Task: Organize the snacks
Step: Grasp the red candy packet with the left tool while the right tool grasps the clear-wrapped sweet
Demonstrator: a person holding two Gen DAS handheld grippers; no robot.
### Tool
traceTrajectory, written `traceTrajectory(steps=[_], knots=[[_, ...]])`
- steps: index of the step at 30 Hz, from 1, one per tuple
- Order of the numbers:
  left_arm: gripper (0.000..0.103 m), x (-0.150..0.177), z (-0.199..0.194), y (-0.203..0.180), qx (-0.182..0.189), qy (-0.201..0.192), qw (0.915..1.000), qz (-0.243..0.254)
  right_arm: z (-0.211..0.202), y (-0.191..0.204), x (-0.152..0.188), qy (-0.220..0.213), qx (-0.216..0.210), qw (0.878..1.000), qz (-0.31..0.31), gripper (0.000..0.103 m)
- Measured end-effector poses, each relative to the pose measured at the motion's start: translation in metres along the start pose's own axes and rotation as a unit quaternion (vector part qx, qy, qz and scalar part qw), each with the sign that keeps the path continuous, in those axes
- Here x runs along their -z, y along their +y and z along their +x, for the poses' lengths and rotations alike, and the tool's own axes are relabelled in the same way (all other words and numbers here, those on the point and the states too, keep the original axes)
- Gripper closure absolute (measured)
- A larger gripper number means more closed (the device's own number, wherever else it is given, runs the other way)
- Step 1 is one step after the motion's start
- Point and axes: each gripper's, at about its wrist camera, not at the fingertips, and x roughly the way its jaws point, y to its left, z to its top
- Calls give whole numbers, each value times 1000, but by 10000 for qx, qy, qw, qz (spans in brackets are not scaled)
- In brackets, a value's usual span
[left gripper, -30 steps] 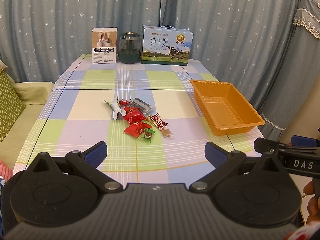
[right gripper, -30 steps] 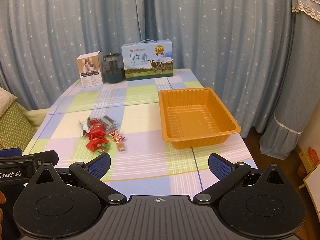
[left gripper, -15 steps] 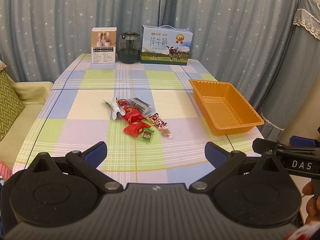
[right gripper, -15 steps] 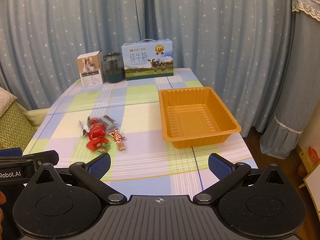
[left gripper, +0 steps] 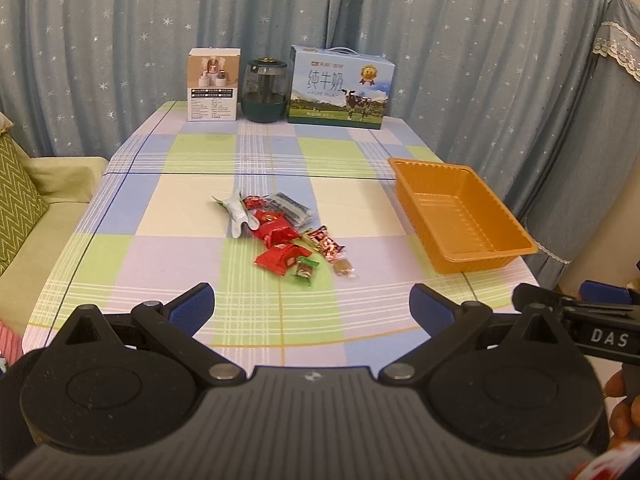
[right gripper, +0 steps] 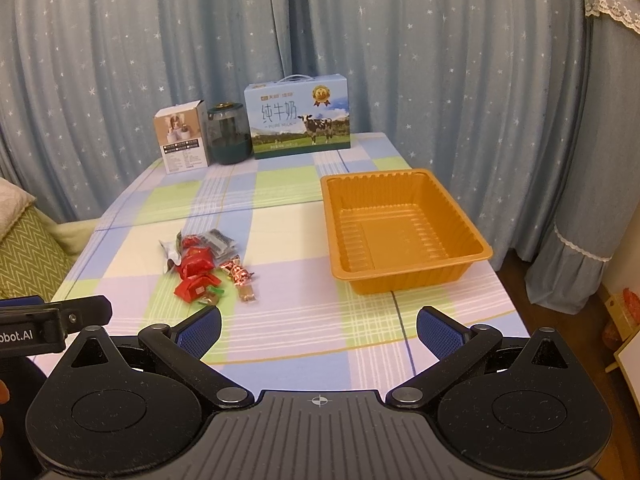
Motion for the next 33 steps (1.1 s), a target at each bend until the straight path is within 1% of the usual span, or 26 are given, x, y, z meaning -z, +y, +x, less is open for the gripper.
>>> traceTrajectory(steps=[3, 5, 8, 12, 13, 14, 18, 20, 22, 24, 25, 26, 28, 33], knots=[[0, -5, 10, 10, -33, 28, 10000, 8, 11, 1, -2, -1, -81, 10000, -8, 0], [4, -8, 19, 16, -54, 34, 10000, 60, 20, 3, -2, 1, -133, 9999, -35, 0], [11, -12, 40, 26, -32, 152, 9999, 75, 38, 6, -3, 13, -235, 9997, -77, 0], [12, -14, 69, 39, -83, 297, 9993, 233, 70, 11, -4, 82, -356, 9993, -127, 1], [14, -15, 76, 42, -79, 334, 9990, 278, 78, 12, -4, 97, -377, 9991, -143, 7], [16, -16, 83, 45, -66, 364, 9988, 323, 87, 14, -5, 139, -422, 9989, -159, 16], [23, -17, 111, 51, 45, 444, 9977, 513, 121, 20, -1, 268, -569, 9977, -258, 22], [27, -17, 126, 55, 124, 491, 9973, 530, 137, 22, 1, 356, -630, 9969, -306, 29], [28, -17, 141, 56, 163, 532, 9967, 598, 152, 24, 4, 410, -680, 9963, -330, 32], [32, -17, 155, 57, 195, 580, 9955, 717, 166, 26, 5, 455, -733, 9957, -345, 34], [36, -17, 163, 57, 235, 587, 9950, 778, 172, 26, 5, 473, -774, 9952, -354, 36], [37, -18, 170, 57, 266, 590, 9943, 843, 178, 28, 5, 495, -808, 9948, -374, 37], [39, -20, 183, 58, 326, 597, 9930, 970, 190, 31, 5, 539, -849, 9940, -423, 39], [48, -24, 215, 61, 604, 687, 9885, 1207, 212, 35, 7, 637, -945, 9927, -401, 40]])
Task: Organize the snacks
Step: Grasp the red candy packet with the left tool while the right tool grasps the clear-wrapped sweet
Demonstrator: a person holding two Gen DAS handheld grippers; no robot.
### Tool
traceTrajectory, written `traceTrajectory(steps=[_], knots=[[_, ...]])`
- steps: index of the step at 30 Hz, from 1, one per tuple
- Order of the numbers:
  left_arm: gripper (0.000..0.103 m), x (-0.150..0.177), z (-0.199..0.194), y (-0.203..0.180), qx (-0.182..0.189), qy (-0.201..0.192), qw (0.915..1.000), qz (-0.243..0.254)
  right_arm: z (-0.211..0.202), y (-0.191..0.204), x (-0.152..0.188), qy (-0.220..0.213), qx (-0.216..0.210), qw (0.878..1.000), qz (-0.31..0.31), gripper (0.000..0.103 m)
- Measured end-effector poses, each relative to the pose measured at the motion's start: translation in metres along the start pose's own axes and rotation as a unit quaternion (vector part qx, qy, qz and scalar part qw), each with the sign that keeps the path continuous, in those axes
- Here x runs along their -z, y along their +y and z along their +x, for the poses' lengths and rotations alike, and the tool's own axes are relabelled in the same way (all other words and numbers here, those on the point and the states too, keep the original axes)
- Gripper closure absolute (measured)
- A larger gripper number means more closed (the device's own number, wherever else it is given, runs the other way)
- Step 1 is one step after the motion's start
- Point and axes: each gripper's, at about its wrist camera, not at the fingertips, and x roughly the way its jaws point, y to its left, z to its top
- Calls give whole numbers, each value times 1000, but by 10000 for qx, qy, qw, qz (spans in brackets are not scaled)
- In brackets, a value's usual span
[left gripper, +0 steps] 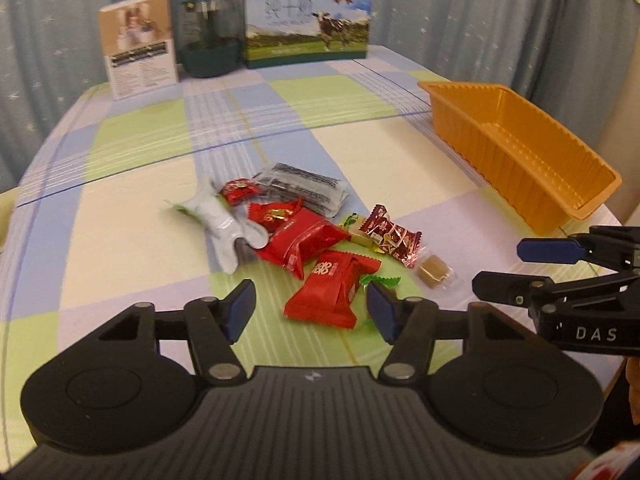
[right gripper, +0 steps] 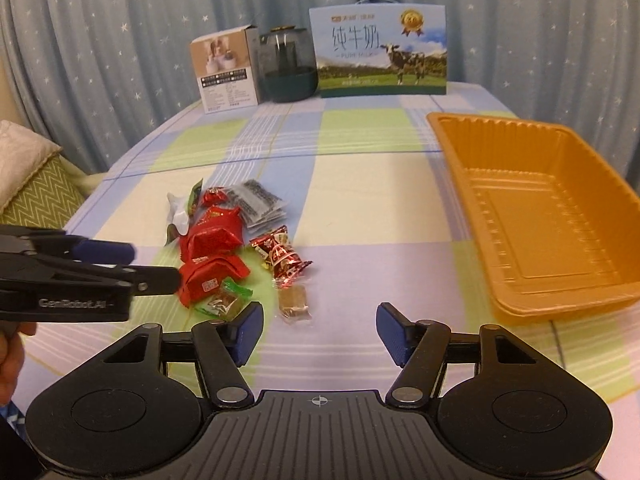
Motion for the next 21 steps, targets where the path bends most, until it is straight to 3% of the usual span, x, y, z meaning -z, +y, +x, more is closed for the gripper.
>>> traceTrajectory(steps=[2, 5, 13, 21], knots=[[59, -1, 10, 1, 82, 91, 9999, 52, 7, 0, -1, 32, -37, 10000, 39, 40], [66, -4, 21, 1, 165, 134, 9997, 140, 13, 2, -2, 54, -96, 9999, 35, 42], [72, -4, 33, -5, 264, 257, 9989, 297, 32, 10, -8, 40, -97, 9997, -237, 53], [74, 8, 23, -6, 101, 267, 9993, 229, 48, 19, -4, 212, -9, 9983, -547, 64]])
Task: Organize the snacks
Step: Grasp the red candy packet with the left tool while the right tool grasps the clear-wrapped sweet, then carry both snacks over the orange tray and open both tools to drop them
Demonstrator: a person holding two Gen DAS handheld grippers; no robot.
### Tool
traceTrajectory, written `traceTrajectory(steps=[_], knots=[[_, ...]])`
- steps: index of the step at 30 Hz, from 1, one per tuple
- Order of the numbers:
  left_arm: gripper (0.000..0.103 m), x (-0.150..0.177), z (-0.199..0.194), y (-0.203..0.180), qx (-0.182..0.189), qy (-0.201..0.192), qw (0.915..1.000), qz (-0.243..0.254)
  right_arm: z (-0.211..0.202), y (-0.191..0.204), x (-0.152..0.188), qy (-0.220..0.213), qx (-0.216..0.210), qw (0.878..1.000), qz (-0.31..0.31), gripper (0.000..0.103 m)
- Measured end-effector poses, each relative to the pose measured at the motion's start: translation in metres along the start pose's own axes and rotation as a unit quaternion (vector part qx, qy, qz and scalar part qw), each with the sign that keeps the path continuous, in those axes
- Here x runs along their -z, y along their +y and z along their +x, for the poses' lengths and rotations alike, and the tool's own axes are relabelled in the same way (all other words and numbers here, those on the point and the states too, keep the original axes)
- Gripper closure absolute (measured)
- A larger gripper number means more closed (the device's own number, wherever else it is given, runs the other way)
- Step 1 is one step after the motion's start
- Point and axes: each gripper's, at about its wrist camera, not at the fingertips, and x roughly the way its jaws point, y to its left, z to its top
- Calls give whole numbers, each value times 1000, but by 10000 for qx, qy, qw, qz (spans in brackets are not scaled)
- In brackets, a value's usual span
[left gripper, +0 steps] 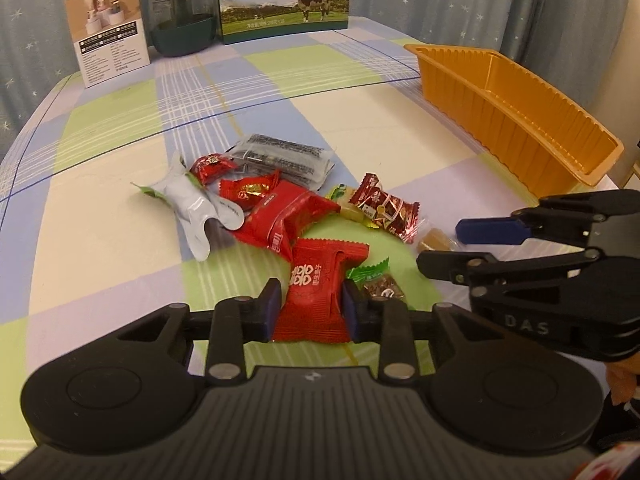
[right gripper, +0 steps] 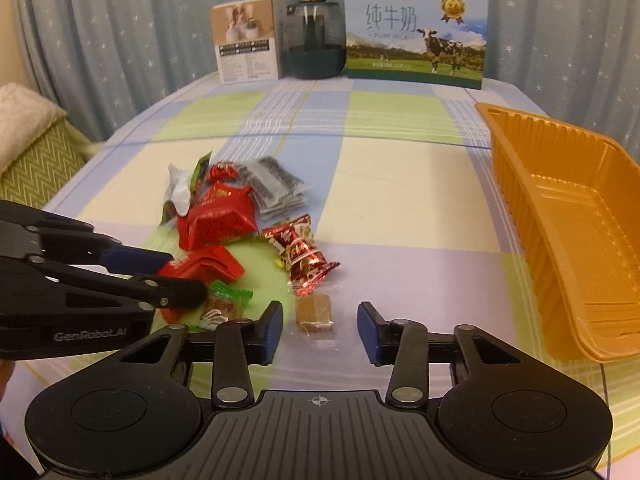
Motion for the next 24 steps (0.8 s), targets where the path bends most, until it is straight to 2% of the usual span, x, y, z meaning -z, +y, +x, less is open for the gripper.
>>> traceTrajectory(steps=[4, 5, 9, 13, 24], knots=[[70, 1, 2, 1, -22, -39, 10000, -54, 3, 5, 2, -55, 135, 9996, -230, 79], [70, 1, 4, 1, -24, -47, 10000, -59, 2, 5, 2, -59, 129, 9997, -197, 80], [71, 2, 4, -4, -89, -29, 10000, 24, -2, 3, 4, -74, 174, 9998, -106, 81], [79, 3, -1, -5, -191, -26, 9998, -42, -14, 2, 7, -179, 277, 9994, -66, 81], [79, 12, -42, -9, -436, -216, 9982, -348, -53, -1, 9, -531, 366, 9979, 71, 81]])
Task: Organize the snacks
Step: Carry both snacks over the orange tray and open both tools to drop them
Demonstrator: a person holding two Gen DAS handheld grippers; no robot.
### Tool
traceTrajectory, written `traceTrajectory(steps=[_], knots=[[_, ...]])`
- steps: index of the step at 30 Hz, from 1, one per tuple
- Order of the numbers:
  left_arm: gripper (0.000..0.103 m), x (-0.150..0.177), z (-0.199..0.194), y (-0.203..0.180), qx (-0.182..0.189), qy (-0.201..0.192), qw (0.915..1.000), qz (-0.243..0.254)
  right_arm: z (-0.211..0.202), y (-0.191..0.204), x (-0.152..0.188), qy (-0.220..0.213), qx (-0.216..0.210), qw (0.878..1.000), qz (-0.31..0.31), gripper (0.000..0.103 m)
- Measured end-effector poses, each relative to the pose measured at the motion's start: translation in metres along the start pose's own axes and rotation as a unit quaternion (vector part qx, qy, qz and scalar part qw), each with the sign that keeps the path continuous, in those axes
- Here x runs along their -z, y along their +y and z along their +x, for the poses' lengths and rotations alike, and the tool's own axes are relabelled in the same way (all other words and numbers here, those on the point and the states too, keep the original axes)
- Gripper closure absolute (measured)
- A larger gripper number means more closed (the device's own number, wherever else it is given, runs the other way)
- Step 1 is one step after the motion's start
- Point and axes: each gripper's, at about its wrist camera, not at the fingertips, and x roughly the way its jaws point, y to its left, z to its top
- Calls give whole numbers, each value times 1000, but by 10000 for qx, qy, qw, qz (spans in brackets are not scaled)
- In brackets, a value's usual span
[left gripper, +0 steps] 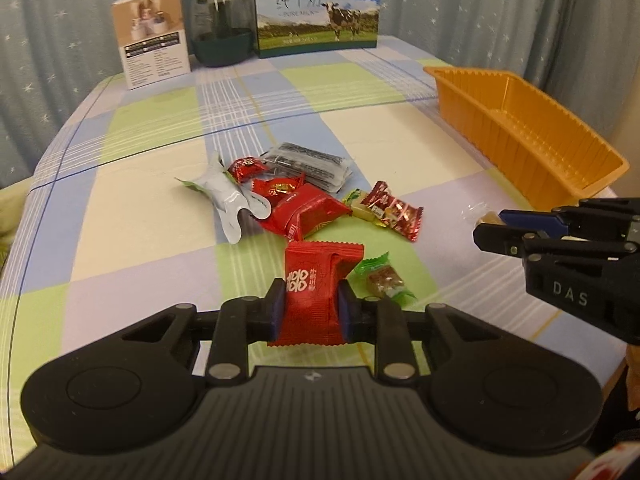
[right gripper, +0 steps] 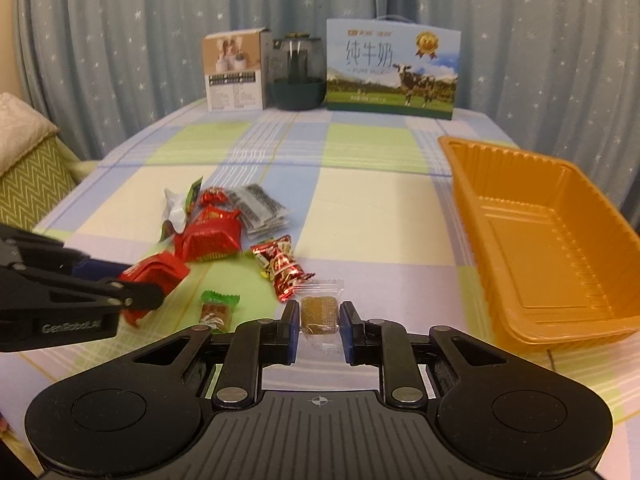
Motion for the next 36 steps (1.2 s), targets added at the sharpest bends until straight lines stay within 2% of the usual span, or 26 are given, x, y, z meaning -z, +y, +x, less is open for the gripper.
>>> traceTrajectory(steps=[9, 21, 27, 36], knots=[[79, -18, -35, -36, 210, -320, 9992, -99, -45, -23, -8, -392, 236, 9983, 358, 81], [79, -79, -36, -124, 894, -746, 9931, 119, -107, -114, -40, -840, 835, 9881, 980, 81], [79, -99, -21, -161, 1119, -763, 9905, 236, -114, -155, -46, -907, 1082, 9846, 1032, 81], [79, -113, 15, -198, 1201, -608, 9901, 404, -92, -198, -43, -723, 1124, 9830, 1263, 81]])
